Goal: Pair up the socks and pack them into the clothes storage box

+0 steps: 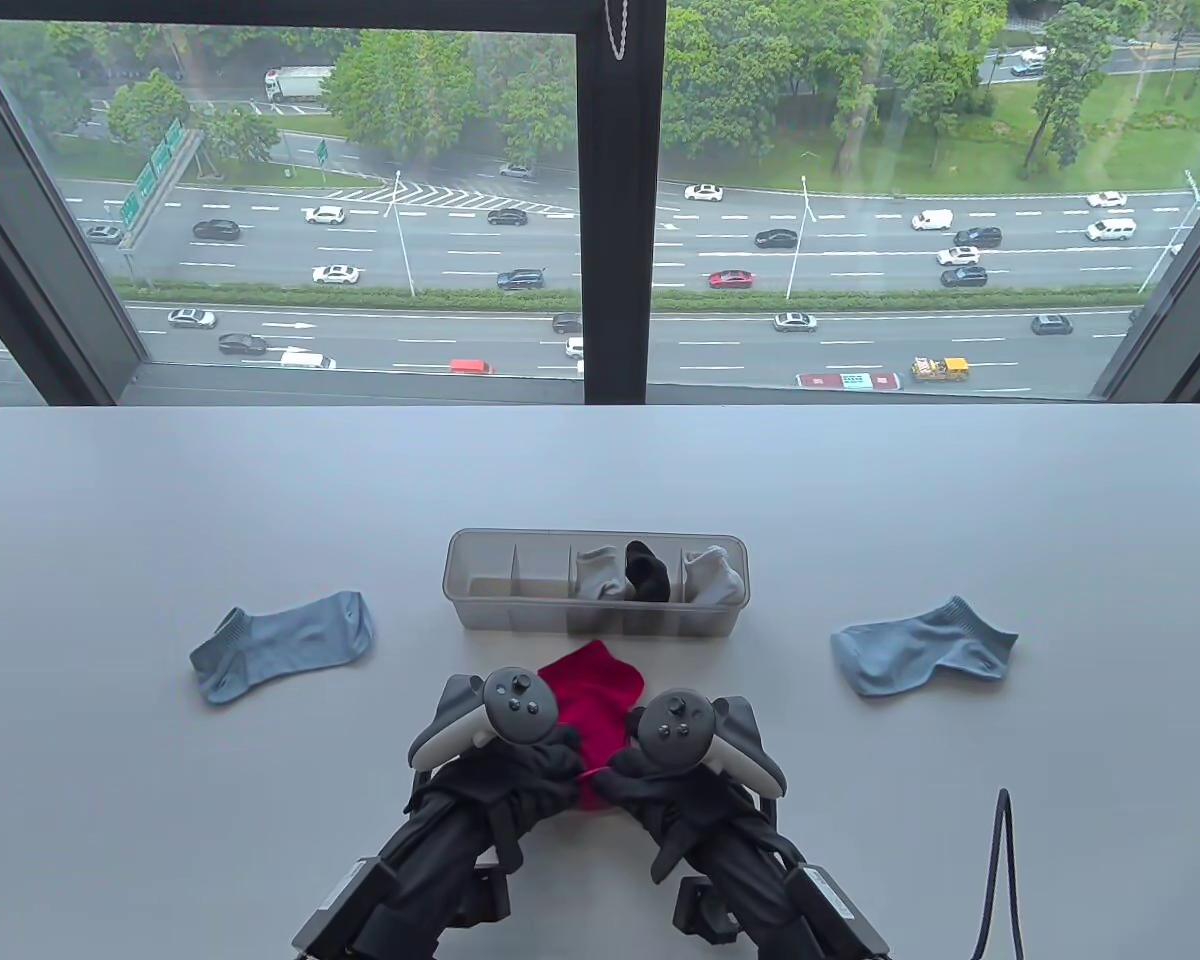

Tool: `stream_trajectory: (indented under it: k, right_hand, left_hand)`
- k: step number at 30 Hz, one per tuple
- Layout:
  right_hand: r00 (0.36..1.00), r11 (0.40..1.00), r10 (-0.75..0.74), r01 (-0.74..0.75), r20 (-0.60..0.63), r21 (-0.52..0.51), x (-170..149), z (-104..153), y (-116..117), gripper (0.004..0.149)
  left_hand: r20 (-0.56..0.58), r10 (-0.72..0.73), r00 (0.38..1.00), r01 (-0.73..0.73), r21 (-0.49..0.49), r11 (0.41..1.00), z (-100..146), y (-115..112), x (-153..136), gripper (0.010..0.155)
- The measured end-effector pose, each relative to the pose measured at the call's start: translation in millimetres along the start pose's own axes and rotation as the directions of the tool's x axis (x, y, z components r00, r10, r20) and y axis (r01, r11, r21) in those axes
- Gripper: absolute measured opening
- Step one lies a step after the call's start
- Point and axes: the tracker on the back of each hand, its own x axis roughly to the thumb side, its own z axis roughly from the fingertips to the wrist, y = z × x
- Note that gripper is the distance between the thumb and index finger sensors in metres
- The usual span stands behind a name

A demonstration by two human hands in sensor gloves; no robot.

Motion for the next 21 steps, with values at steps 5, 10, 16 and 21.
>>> stream_trajectory:
  k: [5,10,16,21]
  right_hand:
    - [0.997,0.997,-0.08,0.08,-0.017,-0.01,-2.9,-0.7,-1.5,0.036]
    - [0.999,0.999,-0.02,0.018,-0.051,-0.047,0.5,-2.1,-2.1,0.036]
    - [0.991,0.991,-0.121,0.117,0.064,0.062,-8.5,1.6,-4.5,0.068]
    - [0.998,0.999,0.049,-0.049,0.026,-0.005,-3.3,-0.1,-3.1,0.043]
  left_hand:
    - [0.044,0.045,0.998,-0.045,0.002,0.999,0.6,-2.1,1.3,0.045]
    - [-0.031,-0.092,0.995,0.094,0.042,0.995,0.9,-6.6,8.0,0.059]
    - [0.006,-0.096,0.995,0.095,0.115,0.989,1.4,-4.4,6.6,0.042]
    - [0.033,-0.067,0.997,0.064,0.09,0.994,1.7,-4.5,5.0,0.045]
